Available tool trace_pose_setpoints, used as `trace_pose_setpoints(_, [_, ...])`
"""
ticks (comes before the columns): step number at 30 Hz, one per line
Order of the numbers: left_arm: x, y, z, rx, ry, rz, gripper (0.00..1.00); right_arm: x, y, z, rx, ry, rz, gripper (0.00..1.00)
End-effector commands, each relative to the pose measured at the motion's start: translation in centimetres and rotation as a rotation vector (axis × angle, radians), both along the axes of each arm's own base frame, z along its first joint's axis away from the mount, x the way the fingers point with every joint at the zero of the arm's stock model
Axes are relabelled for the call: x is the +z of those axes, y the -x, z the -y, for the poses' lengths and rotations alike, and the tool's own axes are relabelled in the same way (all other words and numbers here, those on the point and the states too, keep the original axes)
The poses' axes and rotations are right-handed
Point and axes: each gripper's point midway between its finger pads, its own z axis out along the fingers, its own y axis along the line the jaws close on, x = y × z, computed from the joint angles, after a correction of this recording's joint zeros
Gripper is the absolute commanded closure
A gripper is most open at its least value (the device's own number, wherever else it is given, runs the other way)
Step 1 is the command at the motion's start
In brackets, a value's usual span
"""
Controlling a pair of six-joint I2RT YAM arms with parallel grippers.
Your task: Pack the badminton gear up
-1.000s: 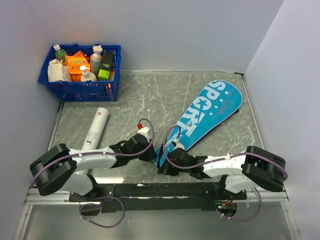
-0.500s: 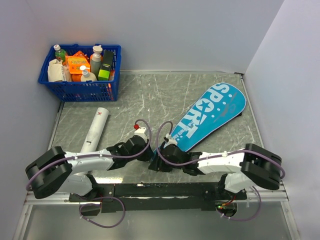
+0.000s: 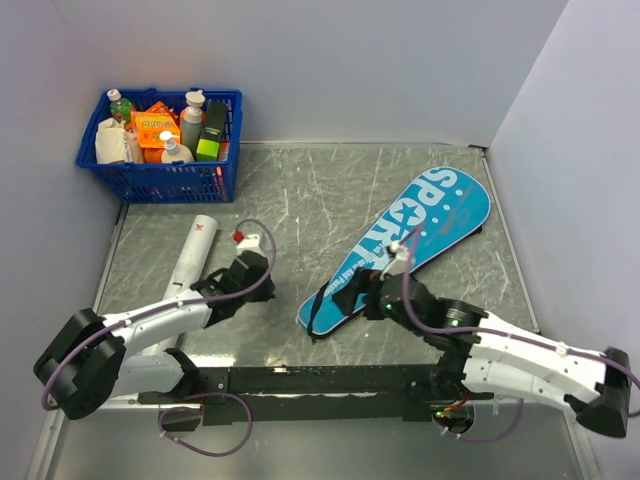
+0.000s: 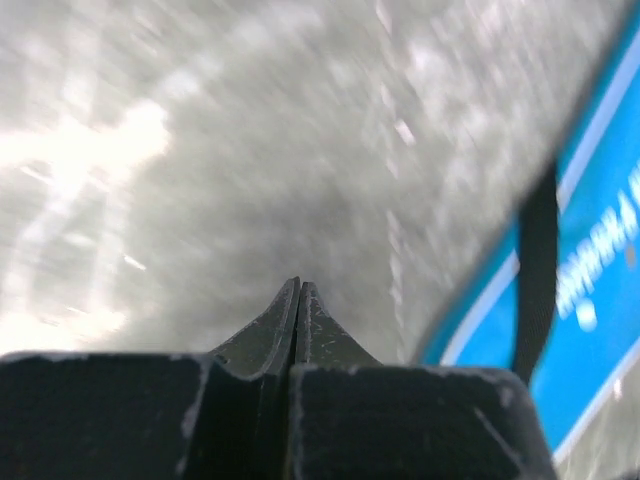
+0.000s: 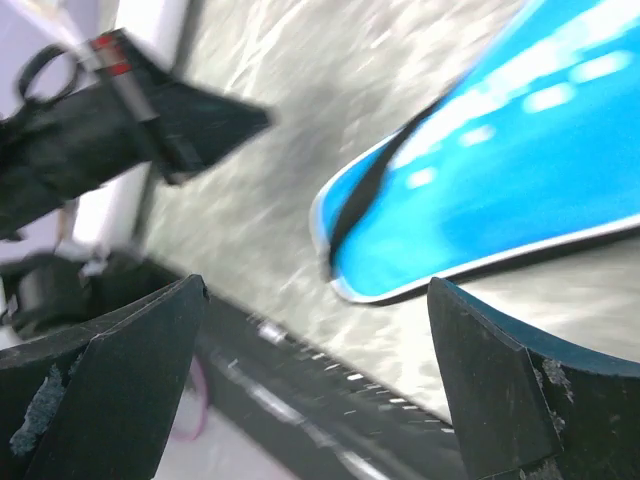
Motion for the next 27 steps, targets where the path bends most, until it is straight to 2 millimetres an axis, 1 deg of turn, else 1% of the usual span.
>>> trace_pose_setpoints(1, [3.5,-3.7,-1.9,0.073,0.005,0.083,0.99,0.3,-1.6,5.7,-0.107,0.166,0.043,0.0])
trace_pose_setpoints(2, [4.0,-4.5,-2.8,0.106,0.006,0.094,0.99,0.1,-1.7,6.7,-0.114,0.201,0.041,0.0])
trace_pose_setpoints(3, [4.4,-4.9,-3.2,0.128,0.009,0.1,0.97,0.7,-2.0,7.2,-0.128,0.199,0.047,0.0])
trace_pose_setpoints(4, [5.4,-5.4,-3.5,0.145,0.028,0.121,0.94,0.8,-2.7,8.1,-0.159,0.208,0.047,0.0])
trace_pose_setpoints(5, [6.0,-5.9,-4.2,0.179,0.041,0.136,0.91,0.9,-3.1,8.7,-0.16,0.237,0.056,0.0])
trace_pose_setpoints(6, [6.9,-6.2,-4.5,0.2,0.062,0.159,0.84,1.4,-3.5,8.9,-0.17,0.236,0.058,0.0])
trace_pose_setpoints(7, [7.9,-6.8,-5.0,0.223,0.072,0.18,0.8,1.6,-4.3,9.8,-0.197,0.258,0.063,0.0])
trace_pose_setpoints(8, [8.6,-7.1,-5.2,0.236,0.076,0.194,0.73,1.8,-4.7,10.1,-0.205,0.267,0.062,0.0])
trace_pose_setpoints(9, [9.4,-7.3,-5.4,0.245,0.078,0.21,0.59,2.2,-5.2,10.2,-0.209,0.28,0.058,0.0])
trace_pose_setpoints(10, [10.6,-7.7,-5.5,0.254,0.083,0.225,0.54,2.4,-6.0,10.9,-0.232,0.301,0.06,0.0])
trace_pose_setpoints(11, [11.3,-7.8,-5.5,0.257,0.084,0.234,0.5,2.7,-6.4,11.1,-0.245,0.308,0.06,0.0])
trace_pose_setpoints(12, [12.0,-7.9,-5.5,0.254,0.084,0.246,0.36,3.2,-7.0,11.3,-0.262,0.315,0.056,0.0])
trace_pose_setpoints(13, [13.3,-8.3,-5.4,0.255,0.093,0.266,0.28,3.5,-7.4,11.5,-0.266,0.318,0.058,0.0])
trace_pose_setpoints(14, [13.6,-8.1,-5.6,0.254,0.084,0.26,0.21,4.0,-8.0,11.9,-0.288,0.315,0.06,0.0])
trace_pose_setpoints(15, [14.3,-8.1,-5.8,0.255,0.075,0.273,0.01,4.9,-8.6,11.8,-0.292,0.306,0.073,0.0])
trace_pose_setpoints(16, [15.4,-8.3,-5.9,0.257,0.075,0.293,0.03,5.3,-8.9,12.0,-0.295,0.308,0.078,0.0])
trace_pose_setpoints(17, [15.6,-8.1,-6.1,0.259,0.058,0.288,0.03,5.4,-9.4,12.4,-0.315,0.32,0.07,0.0])
trace_pose_setpoints(18, [16.2,-8.1,-6.4,0.255,0.042,0.303,0.04,6.7,-9.8,12.6,-0.33,0.323,0.085,0.0])
trace_pose_setpoints(19, [17.2,-8.2,-6.9,0.27,0.03,0.324,0.04,6.9,-9.7,13.2,-0.344,0.348,0.071,0.0])
trace_pose_setpoints(20, [17.4,-8.0,-7.3,0.275,0.01,0.321,0.04,7.1,-10.0,13.9,-0.377,0.384,0.069,0.0])
trace_pose_setpoints(21, [17.8,-8.0,-7.7,0.281,-0.009,0.331,0.04,8.6,-10.2,14.1,-0.395,0.377,0.09,0.0])
trace_pose_setpoints(22, [18.8,-8.1,-8.0,0.296,-0.013,0.352,0.04,9.0,-10.3,14.3,-0.407,0.384,0.092,0.0])
trace_pose_setpoints(23, [19.1,-8.1,-8.2,0.289,-0.033,0.36,0.04,9.3,-10.4,14.9,-0.435,0.402,0.1,0.0])
trace_pose_setpoints(24, [20.0,-8.1,-8.4,0.293,-0.036,0.379,0.04,10.0,-10.4,15.0,-0.442,0.394,0.113,0.0])
trace_pose_setpoints(25, [20.5,-8.3,-9.2,0.325,-0.055,0.394,0.04,10.2,-10.5,15.0,-0.445,0.395,0.121,0.0])
trace_pose_setpoints(27, [21.2,-8.3,-9.8,0.341,-0.086,0.414,0.04,10.5,-10.5,14.9,-0.441,0.38,0.133,0.0])
